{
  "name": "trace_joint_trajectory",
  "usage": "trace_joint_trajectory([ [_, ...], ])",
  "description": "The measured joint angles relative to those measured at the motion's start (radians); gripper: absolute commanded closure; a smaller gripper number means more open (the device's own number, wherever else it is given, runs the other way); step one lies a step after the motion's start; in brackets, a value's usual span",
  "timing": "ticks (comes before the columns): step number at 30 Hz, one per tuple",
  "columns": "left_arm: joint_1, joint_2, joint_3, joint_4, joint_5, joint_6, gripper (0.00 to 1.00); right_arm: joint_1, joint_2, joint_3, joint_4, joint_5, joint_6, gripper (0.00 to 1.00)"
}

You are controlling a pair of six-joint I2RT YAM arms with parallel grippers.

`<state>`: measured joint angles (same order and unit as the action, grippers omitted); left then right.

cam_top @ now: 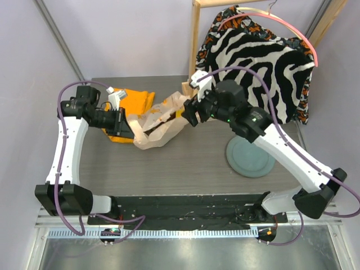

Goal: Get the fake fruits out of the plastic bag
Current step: Adjust the plastic bag at the center of the board.

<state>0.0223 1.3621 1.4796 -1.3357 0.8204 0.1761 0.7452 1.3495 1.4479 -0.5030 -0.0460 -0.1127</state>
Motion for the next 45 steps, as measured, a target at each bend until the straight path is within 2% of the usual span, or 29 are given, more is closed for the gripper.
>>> trace_joint_trajectory([
  [3,0.0,-0.031,0.012,-0.001,0.0,-0.022,1.0,0.0,-0.018,0.097,0.008,-0.09,-0.022,0.32],
  [8,0.0,-0.068,0.057,-0.002,-0.008,-0.035,1.0,0.017,-0.002,0.104,0.0,-0.175,-0.045,0.33],
  [9,0.0,-0.072,0.067,-0.002,-0.01,-0.034,1.0,0.021,0.013,0.104,-0.002,-0.184,-0.047,0.35],
  [10,0.0,-0.075,0.077,-0.002,-0.012,-0.034,1.0,0.027,0.033,0.105,-0.002,-0.195,-0.048,0.45],
  [14,0.0,-0.076,0.116,-0.003,-0.023,-0.031,1.0,0.047,0.113,0.111,-0.012,-0.24,-0.067,0.63],
  [21,0.0,-0.08,0.128,-0.004,-0.043,-0.027,1.0,0.091,0.21,0.124,-0.028,-0.29,-0.094,0.67],
  [24,0.0,-0.081,0.13,-0.005,-0.047,-0.027,1.0,0.107,0.25,0.125,-0.022,-0.264,-0.095,0.71],
  [30,0.0,-0.089,0.14,-0.005,-0.082,0.008,1.0,0.109,0.377,0.158,0.035,-0.105,-0.093,0.74],
  [37,-0.001,-0.09,0.183,-0.009,-0.221,0.123,1.0,0.097,0.512,0.228,0.124,0.019,-0.136,0.73],
  [43,0.006,-0.092,0.241,-0.006,-0.338,0.23,1.0,0.101,0.527,0.127,0.182,0.047,-0.186,0.73],
  [45,0.006,-0.097,0.241,-0.01,-0.375,0.261,1.0,0.101,0.527,0.074,0.173,0.042,-0.192,0.89],
])
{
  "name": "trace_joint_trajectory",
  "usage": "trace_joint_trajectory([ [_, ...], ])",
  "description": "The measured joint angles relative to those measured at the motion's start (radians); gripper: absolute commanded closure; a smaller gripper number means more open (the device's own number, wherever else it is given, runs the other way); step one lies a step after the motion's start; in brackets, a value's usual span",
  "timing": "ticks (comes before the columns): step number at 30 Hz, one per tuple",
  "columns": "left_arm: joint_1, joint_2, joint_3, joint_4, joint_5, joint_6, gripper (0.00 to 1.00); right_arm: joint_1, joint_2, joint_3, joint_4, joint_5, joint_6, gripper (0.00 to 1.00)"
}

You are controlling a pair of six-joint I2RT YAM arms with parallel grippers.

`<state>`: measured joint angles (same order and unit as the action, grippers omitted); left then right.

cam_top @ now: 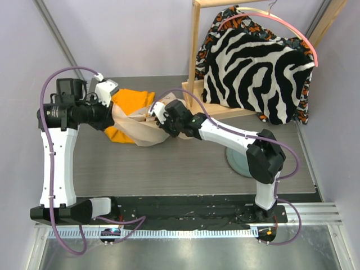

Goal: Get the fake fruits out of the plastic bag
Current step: Adjust the plastic bag at the center of the board.

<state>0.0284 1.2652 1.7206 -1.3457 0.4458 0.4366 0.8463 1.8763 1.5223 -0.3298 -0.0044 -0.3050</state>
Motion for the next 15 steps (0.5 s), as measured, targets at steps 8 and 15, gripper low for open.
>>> trace_joint_trajectory([
  [8,0.002,-0.002,0.016,0.135,-0.098,0.064,1.0,0.05,-0.196,-0.164,-0.052,-0.112,0.011,0.99],
  [15,0.002,0.059,0.14,0.266,0.021,-0.005,1.0,0.1,-0.369,-0.188,-0.083,-0.253,-0.032,0.91],
])
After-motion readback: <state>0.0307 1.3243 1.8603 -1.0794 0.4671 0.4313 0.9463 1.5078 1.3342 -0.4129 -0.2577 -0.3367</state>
